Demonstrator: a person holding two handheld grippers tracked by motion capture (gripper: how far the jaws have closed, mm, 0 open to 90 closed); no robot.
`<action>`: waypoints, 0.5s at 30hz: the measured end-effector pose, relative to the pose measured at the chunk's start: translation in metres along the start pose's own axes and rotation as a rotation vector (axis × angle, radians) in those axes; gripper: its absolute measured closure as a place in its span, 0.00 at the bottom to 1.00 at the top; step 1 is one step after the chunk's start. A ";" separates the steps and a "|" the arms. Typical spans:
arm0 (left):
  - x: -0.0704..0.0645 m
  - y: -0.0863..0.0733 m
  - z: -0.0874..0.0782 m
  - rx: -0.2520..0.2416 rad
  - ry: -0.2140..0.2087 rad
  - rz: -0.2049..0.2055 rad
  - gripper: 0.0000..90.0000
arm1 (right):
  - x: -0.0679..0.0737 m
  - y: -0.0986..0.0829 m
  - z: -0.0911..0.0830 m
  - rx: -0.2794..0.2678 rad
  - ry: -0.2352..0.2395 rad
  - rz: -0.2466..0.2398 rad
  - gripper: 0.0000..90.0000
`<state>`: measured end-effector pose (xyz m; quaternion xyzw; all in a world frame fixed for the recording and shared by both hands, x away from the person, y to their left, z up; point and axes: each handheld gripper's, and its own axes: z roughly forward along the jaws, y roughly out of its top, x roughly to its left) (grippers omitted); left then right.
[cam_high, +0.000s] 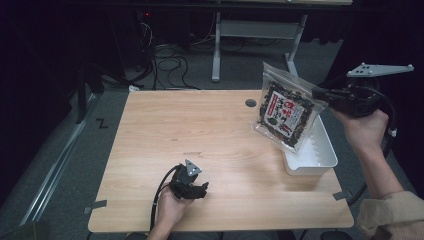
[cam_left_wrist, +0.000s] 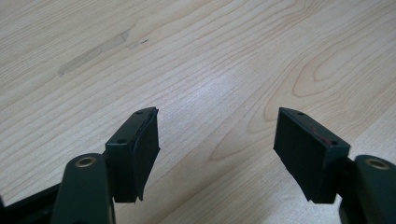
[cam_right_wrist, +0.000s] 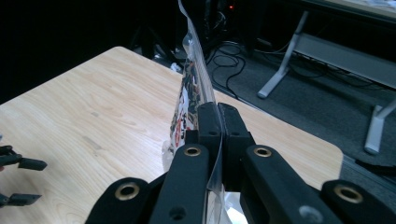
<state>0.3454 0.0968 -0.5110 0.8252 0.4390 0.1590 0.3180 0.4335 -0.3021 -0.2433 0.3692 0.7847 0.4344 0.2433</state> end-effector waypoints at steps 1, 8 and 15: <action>0.000 0.000 0.000 0.000 0.000 0.000 0.35 | -0.001 -0.001 -0.002 -0.005 -0.001 0.009 1.00; 0.000 0.000 0.000 0.001 0.000 -0.002 0.35 | -0.013 -0.006 -0.011 -0.013 -0.041 0.021 1.00; 0.000 0.000 0.000 0.000 -0.001 -0.004 0.35 | -0.024 -0.012 -0.017 -0.026 -0.081 0.040 1.00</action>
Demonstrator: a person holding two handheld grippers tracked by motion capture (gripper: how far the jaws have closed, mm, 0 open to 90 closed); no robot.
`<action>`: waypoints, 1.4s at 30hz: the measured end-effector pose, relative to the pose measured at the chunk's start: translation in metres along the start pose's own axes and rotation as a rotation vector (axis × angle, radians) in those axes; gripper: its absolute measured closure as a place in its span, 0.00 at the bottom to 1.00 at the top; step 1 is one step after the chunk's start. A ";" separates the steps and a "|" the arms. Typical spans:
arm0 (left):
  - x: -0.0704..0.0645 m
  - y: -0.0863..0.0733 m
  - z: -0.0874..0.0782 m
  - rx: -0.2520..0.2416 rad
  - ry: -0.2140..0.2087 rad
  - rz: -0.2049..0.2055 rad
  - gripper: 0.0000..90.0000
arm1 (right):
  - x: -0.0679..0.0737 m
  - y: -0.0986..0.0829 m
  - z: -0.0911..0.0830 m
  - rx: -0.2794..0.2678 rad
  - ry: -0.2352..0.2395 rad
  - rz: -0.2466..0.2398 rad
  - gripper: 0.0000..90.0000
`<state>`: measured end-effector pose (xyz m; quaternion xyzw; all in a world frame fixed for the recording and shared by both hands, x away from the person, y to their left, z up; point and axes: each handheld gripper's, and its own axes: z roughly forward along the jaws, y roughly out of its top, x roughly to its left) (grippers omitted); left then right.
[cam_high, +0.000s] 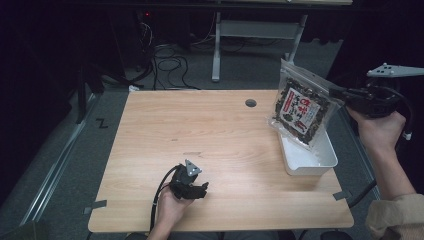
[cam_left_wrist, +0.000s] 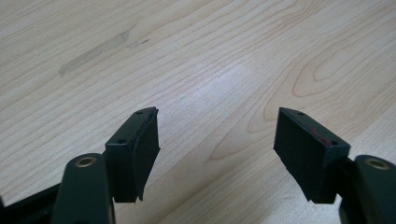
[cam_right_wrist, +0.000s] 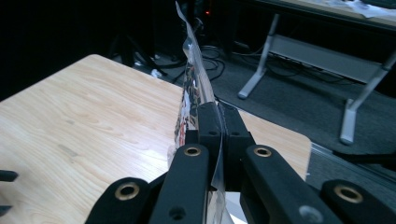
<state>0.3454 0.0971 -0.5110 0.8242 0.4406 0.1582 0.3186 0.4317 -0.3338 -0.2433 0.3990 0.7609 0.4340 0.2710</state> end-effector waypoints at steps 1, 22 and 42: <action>0.000 0.000 0.000 0.001 0.000 0.000 0.35 | -0.002 -0.001 -0.001 0.002 -0.009 -0.003 1.00; 0.001 0.000 0.000 0.001 0.003 -0.006 0.35 | -0.025 -0.018 -0.012 -0.017 -0.060 0.045 1.00; 0.002 0.000 0.000 0.004 0.006 -0.006 0.35 | -0.031 -0.035 0.001 -0.014 -0.074 0.071 1.00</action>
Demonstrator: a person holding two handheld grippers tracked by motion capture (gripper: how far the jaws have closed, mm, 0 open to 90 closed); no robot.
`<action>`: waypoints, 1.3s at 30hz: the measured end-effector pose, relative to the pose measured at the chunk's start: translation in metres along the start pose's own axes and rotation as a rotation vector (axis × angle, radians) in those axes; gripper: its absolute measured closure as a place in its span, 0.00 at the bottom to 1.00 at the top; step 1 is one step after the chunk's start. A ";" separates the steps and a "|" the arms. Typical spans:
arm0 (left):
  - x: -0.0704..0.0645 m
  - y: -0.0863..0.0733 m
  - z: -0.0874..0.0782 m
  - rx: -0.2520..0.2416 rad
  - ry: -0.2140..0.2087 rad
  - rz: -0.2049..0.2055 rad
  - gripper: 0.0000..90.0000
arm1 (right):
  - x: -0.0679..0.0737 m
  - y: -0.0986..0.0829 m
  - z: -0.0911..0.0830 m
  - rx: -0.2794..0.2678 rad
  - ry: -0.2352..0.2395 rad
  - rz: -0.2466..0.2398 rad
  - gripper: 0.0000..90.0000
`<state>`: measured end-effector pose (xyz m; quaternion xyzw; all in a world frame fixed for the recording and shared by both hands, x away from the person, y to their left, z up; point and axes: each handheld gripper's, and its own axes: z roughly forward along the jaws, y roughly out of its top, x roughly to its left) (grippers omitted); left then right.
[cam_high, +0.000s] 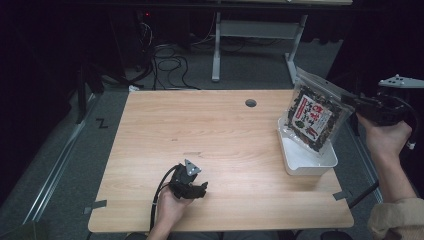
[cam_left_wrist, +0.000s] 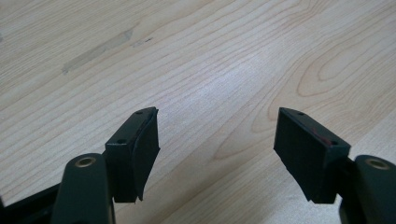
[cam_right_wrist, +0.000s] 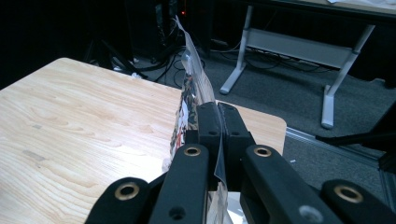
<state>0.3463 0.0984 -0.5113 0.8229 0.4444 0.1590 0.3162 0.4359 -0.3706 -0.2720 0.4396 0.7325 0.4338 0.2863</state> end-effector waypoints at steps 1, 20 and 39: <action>0.000 0.000 0.000 -0.001 0.000 -0.001 0.35 | 0.000 -0.001 0.000 0.001 -0.001 0.006 1.00; 0.000 0.000 0.000 0.000 0.002 -0.002 0.35 | -0.004 0.001 -0.010 -0.030 -0.024 0.006 1.00; 0.000 0.000 0.000 -0.001 0.005 -0.004 0.35 | -0.011 -0.035 0.019 0.025 -0.023 0.039 1.00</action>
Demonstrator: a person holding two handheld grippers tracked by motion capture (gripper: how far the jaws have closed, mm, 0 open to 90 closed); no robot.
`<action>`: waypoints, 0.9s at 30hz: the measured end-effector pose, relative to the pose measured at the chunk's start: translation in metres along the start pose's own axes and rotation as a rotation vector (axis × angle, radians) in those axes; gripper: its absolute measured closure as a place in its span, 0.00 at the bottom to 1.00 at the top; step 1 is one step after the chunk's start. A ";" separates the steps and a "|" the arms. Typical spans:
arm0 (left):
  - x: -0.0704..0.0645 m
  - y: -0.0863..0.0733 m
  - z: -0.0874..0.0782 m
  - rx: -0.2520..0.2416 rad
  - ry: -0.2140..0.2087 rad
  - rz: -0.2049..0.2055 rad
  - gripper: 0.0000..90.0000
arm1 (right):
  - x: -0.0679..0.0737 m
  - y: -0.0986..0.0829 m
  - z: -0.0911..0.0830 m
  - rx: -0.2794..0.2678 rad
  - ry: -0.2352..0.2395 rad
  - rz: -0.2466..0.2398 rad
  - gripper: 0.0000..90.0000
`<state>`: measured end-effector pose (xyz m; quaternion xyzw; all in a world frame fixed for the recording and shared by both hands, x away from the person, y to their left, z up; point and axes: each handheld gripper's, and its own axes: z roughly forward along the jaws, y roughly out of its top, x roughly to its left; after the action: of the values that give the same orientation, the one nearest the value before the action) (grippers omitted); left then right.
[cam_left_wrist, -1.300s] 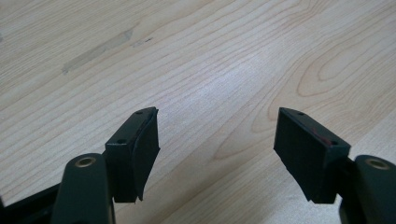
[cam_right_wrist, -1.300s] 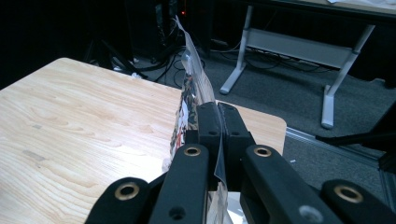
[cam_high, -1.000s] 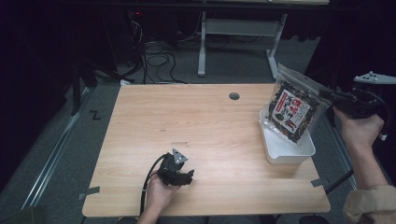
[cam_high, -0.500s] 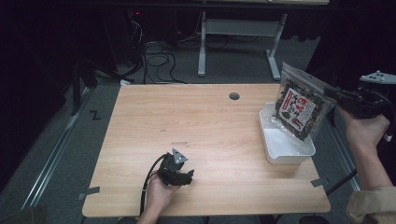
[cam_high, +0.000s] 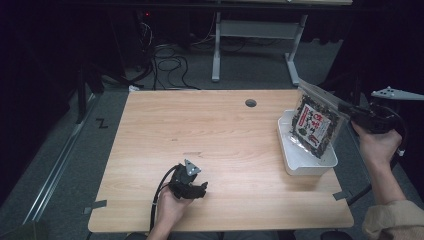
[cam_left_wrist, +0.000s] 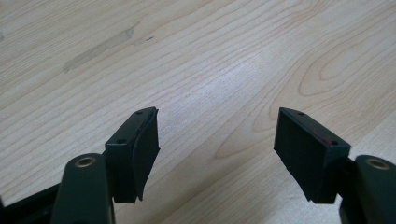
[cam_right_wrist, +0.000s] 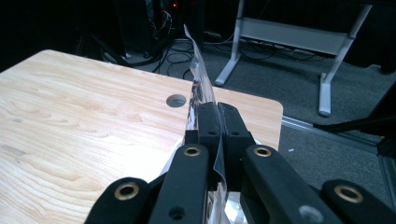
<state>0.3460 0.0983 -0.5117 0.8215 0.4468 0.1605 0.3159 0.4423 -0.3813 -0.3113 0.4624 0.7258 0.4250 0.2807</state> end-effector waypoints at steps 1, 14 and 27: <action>0.000 0.000 0.000 0.000 0.000 0.000 0.35 | -0.001 -0.002 0.001 0.003 0.003 -0.007 1.00; -0.001 0.000 0.001 0.006 -0.001 0.004 0.35 | -0.025 -0.028 -0.001 -0.002 0.034 0.038 0.98; -0.001 0.000 0.002 0.005 -0.009 -0.003 0.35 | -0.043 -0.048 -0.002 0.018 0.040 0.098 0.86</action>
<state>0.3465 0.0966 -0.5129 0.8223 0.4471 0.1549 0.3161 0.4382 -0.4315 -0.3517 0.4912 0.7116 0.4408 0.2409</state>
